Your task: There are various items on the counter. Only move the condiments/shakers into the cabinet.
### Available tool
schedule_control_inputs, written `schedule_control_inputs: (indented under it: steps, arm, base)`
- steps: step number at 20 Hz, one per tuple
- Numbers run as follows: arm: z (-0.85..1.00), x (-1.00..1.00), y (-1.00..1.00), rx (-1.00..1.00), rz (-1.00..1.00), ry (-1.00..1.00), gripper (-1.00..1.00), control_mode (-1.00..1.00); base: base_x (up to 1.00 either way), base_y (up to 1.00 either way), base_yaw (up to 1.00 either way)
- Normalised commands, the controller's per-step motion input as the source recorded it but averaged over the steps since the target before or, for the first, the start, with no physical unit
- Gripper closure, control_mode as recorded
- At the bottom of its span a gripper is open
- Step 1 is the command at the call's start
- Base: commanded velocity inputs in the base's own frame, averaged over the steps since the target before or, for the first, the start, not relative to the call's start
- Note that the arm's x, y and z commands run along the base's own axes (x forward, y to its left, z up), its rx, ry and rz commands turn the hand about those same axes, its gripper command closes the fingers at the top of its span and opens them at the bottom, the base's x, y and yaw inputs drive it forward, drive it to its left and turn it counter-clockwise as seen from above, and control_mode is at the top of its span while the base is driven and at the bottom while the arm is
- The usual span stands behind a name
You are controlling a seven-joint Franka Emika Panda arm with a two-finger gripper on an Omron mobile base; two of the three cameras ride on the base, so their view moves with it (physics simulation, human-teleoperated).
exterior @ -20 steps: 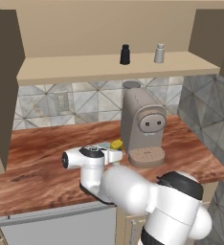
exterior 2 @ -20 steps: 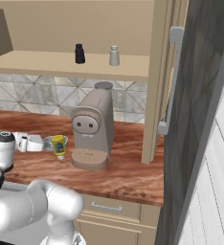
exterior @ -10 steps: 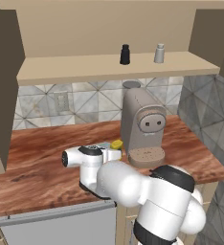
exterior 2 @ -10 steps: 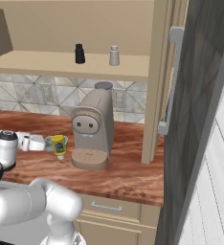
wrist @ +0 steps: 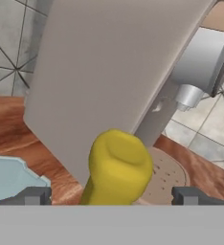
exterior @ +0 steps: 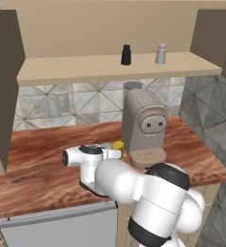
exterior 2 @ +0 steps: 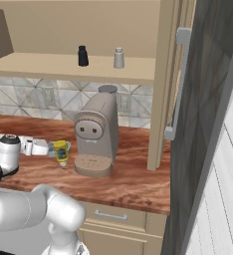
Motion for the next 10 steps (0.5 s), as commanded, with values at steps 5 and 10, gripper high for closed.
schedule_control_inputs:
  steps: [5, 10]
  arm:
    - [-0.09, 0.01, -0.04, 0.00, 0.00, 0.00, -1.00, -1.00]
    - [-0.09, 0.00, -0.14, 0.00, 0.00, 0.00, -1.00, -1.00]
  base:
    - [0.00, 0.00, 0.00]
    - [0.00, 0.00, 0.00]
